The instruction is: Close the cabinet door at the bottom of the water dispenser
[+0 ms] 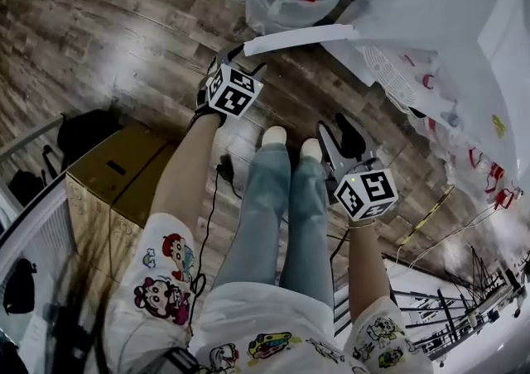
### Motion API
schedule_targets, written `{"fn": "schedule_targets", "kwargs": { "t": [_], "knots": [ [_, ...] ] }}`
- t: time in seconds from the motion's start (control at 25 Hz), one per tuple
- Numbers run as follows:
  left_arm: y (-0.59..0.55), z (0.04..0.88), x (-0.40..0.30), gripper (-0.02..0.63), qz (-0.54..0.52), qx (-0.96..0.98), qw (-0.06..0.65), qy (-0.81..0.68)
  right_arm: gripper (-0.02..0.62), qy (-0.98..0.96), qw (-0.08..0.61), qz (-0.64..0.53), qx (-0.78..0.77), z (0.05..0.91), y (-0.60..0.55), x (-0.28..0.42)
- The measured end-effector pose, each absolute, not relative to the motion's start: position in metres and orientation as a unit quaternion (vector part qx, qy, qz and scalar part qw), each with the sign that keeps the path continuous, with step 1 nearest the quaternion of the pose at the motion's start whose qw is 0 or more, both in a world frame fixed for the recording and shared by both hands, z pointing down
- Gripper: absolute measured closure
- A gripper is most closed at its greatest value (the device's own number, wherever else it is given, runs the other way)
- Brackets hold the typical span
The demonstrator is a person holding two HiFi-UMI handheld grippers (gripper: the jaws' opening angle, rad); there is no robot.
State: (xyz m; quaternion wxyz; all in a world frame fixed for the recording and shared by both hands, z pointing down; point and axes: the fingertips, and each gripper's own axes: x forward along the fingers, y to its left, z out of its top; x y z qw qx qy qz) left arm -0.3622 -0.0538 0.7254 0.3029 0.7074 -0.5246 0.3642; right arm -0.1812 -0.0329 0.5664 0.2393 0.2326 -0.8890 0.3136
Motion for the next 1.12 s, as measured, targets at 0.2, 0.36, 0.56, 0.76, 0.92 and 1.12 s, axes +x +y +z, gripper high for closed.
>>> {"fn": "schedule_targets", "kwargs": {
  "t": [0.2,0.36,0.56,0.76,0.92,1.12],
  "knots": [
    [-0.063,0.743,-0.373,0.311,0.38,0.71,0.311,-0.505,0.408,-0.884,0.243,0.324,0.233,0.577,-0.03,-0.179],
    [-0.067,0.755,-0.369,0.311,0.395,0.715,0.31,-0.486,0.408,-0.88,0.245,0.329,0.238,0.585,-0.03,-0.174],
    [-0.068,0.77,-0.367,0.311,0.415,0.706,0.315,-0.48,0.41,-0.875,0.25,0.337,0.244,0.592,-0.029,-0.168],
    [-0.065,0.775,-0.374,0.371,0.44,0.691,0.308,-0.483,0.419,-0.874,0.25,0.338,0.245,0.593,-0.025,-0.165],
    [-0.05,0.773,-0.36,0.388,0.439,0.691,0.314,-0.48,0.428,-0.87,0.253,0.34,0.252,0.594,-0.019,-0.157],
    [-0.026,0.771,-0.336,0.407,0.433,0.69,0.325,-0.481,0.437,-0.862,0.246,0.344,0.278,0.594,-0.014,-0.144]
  ]
}}
